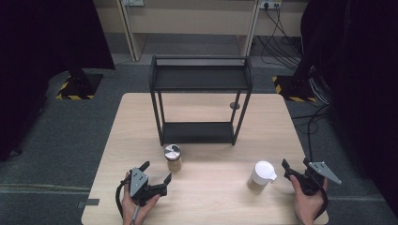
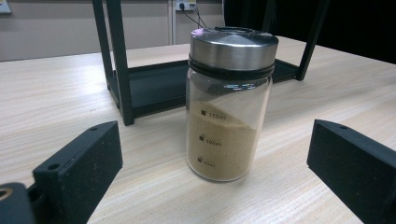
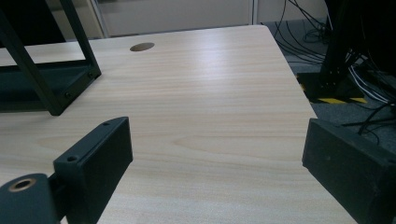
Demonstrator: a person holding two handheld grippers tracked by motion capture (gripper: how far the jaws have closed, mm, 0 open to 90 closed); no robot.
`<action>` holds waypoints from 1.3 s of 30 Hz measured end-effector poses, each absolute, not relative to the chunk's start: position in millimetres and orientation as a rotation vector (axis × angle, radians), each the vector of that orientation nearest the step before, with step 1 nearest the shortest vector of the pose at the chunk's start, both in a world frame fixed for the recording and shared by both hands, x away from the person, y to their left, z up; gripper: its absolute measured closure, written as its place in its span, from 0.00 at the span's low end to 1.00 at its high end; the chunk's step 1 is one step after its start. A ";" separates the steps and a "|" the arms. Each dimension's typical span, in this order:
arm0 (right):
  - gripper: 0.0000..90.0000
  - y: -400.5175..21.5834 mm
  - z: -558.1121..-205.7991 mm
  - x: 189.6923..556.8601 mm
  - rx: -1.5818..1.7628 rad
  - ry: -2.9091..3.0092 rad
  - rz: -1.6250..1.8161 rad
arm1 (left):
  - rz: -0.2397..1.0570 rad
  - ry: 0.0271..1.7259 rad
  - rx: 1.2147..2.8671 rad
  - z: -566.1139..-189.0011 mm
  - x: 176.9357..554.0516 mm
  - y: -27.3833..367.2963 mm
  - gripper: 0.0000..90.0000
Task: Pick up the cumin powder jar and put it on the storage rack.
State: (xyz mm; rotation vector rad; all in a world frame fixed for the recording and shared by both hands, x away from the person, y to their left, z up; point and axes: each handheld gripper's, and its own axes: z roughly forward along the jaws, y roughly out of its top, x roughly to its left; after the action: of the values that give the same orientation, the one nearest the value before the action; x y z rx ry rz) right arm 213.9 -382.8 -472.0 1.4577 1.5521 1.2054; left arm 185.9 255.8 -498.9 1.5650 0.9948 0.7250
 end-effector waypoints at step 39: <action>0.10 -380.1 -470.9 214.5 1.461 1.552 1.188 | 0.673 0.991 1.622 -490.8 216.1 233.5 0.03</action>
State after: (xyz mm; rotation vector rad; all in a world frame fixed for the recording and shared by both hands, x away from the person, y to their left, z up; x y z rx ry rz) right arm 214.5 -380.1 -470.9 1.4613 1.5521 1.1882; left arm 216.1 233.5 -490.8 1.6219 0.9908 0.6734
